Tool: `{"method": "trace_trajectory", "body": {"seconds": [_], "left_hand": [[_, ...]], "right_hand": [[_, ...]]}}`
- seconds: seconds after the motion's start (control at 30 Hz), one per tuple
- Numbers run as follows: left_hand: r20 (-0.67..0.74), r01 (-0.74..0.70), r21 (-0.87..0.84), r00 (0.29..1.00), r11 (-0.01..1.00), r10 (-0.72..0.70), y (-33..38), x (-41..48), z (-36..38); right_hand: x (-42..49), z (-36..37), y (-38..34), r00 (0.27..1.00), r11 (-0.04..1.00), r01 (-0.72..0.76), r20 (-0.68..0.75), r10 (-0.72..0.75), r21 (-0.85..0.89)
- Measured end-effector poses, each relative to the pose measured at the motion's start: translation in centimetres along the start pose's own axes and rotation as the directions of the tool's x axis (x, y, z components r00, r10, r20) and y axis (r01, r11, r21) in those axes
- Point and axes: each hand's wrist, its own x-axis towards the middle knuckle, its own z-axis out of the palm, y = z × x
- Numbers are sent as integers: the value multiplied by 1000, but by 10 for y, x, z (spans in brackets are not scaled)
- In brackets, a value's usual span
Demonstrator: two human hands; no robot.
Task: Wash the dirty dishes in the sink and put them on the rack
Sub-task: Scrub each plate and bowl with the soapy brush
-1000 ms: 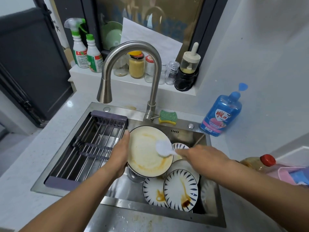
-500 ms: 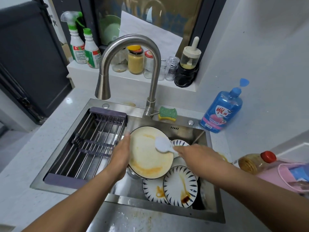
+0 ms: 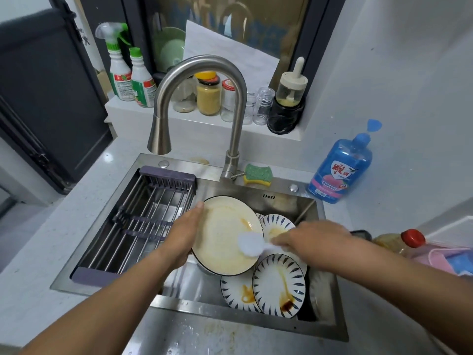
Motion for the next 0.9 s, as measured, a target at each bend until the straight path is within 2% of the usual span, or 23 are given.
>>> {"method": "trace_trajectory", "body": {"seconds": [0.03,0.1,0.17,0.2,0.27,0.33,0.4,0.47,0.53,0.6,0.67,0.7,0.77,0.8,0.83,0.87,0.9], "left_hand": [[42,24,-6,999,1000,-23,4,1,-2],[108,88,5,990,996,-88,18,-4,0],[148,147,40,977,988,-152,27,-6,1],[160,166,37,972,985,-170,27,-6,0],[183,181,2,967,983,-179,25,-8,-4],[193,201,-68,964,977,-185,18,-8,-9],[192,245,-127,957,961,-219,10,-8,-12],[227,283,-166,943,945,-243,3,-9,-14],[254,296,-140,933,945,-255,0,-12,-16],[248,264,-87,940,961,-236,0,-15,-17],[245,119,61,961,991,-130,2,-24,-18],[252,-14,171,967,985,-30,5,-31,-19],[361,-279,341,921,898,149,12,-47,-22],[455,-363,425,878,829,152,16,-54,-22],[543,-469,546,829,694,132,17,-59,-19],[622,-592,644,774,484,119,16,-63,-14],[688,-695,670,713,263,132,12,-62,-7]], "right_hand": [[1,-5,7,997,997,-57,-60,53,-57],[4,-10,14,974,996,-84,-214,78,-21],[9,-4,13,927,956,-41,-345,145,291],[12,0,10,912,866,-11,-351,214,500],[18,5,2,902,623,-5,-265,340,782],[22,16,-7,908,362,-65,-95,407,930],[24,27,-16,924,53,-103,76,375,993],[27,34,-23,943,-168,-107,154,294,980],[29,37,-29,951,-263,-98,168,260,960],[30,35,-32,940,-298,-111,197,278,948],[32,33,-33,923,-310,-150,245,296,939],[33,33,-31,917,-325,-171,271,294,930],[36,33,-27,907,-348,-211,316,277,913],[38,34,-25,902,-357,-230,336,271,905],[40,34,-22,896,-364,-245,353,268,898],[41,35,-20,892,-374,-260,370,260,890],[42,34,-19,890,-377,-278,384,245,884]]}}
